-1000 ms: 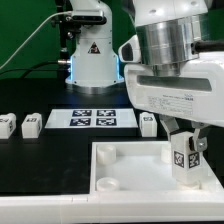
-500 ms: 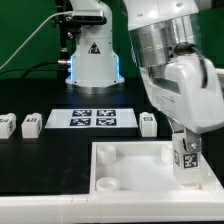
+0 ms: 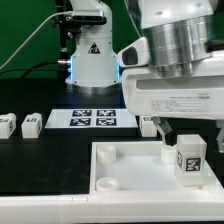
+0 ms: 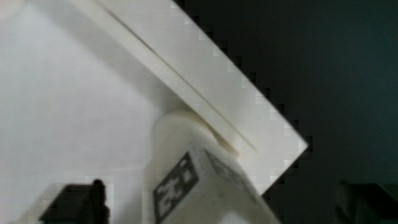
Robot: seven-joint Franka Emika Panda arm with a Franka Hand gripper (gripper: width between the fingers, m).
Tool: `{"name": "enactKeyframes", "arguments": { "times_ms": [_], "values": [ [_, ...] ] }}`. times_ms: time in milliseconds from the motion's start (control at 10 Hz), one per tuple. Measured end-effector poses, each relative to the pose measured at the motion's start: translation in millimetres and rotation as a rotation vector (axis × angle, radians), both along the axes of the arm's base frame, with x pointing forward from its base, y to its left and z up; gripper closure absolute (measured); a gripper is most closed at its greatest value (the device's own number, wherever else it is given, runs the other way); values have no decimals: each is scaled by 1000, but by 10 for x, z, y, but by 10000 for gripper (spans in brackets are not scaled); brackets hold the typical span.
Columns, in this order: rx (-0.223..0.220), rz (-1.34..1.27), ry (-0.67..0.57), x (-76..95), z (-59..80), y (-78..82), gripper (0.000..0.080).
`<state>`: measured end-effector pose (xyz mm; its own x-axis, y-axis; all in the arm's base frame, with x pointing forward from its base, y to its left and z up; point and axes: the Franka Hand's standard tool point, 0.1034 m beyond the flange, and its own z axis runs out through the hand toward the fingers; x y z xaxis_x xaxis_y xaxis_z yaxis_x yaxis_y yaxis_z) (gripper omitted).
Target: Assemble one leg
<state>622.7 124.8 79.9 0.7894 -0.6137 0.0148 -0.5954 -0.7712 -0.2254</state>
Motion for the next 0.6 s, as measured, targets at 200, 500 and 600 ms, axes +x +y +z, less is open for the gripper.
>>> {"name": "enactKeyframes", "arguments": {
  "times_ms": [200,500,600],
  "values": [
    [-36,205,-35,4,-1,-22,153],
    [-124,572,-62,85,-24,-10,151],
    [-121,557,-59,80,-28,-9,185]
  ]
}}
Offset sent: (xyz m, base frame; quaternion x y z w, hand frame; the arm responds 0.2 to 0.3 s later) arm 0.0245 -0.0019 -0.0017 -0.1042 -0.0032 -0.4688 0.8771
